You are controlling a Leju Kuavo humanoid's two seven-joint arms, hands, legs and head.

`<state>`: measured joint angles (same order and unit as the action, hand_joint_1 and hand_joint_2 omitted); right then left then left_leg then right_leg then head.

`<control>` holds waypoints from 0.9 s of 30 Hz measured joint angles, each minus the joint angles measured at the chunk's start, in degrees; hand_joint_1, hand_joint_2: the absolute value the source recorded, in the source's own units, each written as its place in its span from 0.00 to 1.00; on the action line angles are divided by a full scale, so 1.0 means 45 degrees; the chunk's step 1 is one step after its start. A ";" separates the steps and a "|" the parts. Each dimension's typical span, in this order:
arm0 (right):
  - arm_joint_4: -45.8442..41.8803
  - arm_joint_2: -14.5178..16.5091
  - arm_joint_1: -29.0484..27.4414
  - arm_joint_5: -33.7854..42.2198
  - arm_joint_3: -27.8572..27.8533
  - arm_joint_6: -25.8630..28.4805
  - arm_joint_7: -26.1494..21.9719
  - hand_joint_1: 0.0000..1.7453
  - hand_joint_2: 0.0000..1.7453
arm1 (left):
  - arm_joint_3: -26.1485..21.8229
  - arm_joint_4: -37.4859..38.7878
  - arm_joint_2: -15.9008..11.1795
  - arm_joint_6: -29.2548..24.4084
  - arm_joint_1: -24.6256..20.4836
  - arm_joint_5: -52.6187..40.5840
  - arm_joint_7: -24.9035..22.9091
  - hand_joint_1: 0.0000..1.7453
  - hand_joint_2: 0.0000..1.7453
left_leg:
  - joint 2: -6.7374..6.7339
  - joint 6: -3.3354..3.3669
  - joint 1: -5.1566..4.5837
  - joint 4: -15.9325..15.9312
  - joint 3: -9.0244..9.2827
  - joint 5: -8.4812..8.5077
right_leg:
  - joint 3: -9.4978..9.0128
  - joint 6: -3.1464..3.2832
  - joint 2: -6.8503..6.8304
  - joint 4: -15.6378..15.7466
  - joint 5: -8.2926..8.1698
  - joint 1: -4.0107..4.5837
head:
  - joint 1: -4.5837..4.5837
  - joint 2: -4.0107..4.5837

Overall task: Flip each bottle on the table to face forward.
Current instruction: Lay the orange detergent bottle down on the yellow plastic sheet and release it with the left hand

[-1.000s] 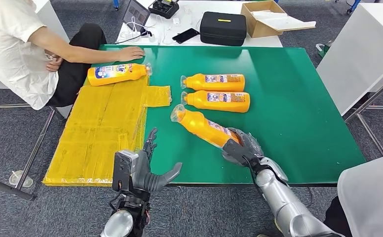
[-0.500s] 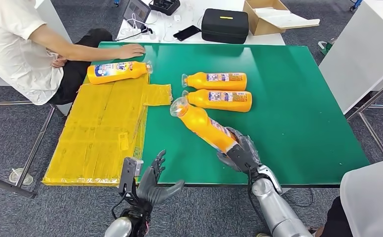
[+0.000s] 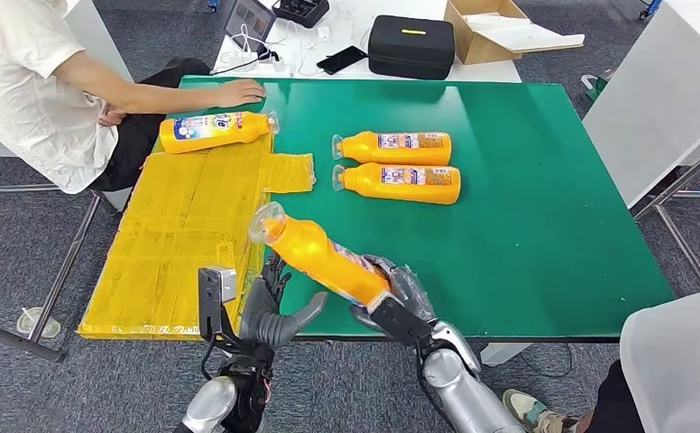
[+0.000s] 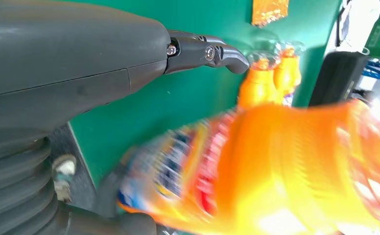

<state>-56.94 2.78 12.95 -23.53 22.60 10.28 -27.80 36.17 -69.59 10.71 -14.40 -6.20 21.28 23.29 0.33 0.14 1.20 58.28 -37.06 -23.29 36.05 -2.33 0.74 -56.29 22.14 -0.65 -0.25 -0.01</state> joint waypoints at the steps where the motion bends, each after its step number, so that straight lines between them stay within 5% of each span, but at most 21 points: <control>1: 0.0039 0.0019 0.0000 0.0021 0.0099 0.0006 0.0007 0.99 1.00 | -0.0006 -0.0070 0.0015 0.0030 -0.0008 0.0050 -0.0016 0.00 1.00 | 0.0000 0.0000 -0.0001 0.0000 -0.0001 0.0000 | 0.0000 0.0000 0.0000 0.0000 0.0000 -0.0001 | 0.0001 0.0000; 27: 0.1143 0.0340 0.0654 -0.1153 0.1247 0.1526 -0.0313 0.99 1.00 | -0.0023 -0.0187 0.0024 0.0711 -0.0508 0.1464 -0.0890 0.00 1.00 | -0.0001 0.0000 -0.0001 0.0000 -0.0008 0.0000 | 0.0008 0.0000 0.0001 0.0000 0.0000 0.0000 | 0.0000 0.0001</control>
<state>-51.80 4.31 15.89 -28.72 28.21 17.15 -29.21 36.07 -70.43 10.82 -11.20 -8.49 27.87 19.28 0.32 0.14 1.20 58.29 -37.10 -23.28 36.09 -2.33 0.74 -56.29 22.13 -0.65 -0.25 0.00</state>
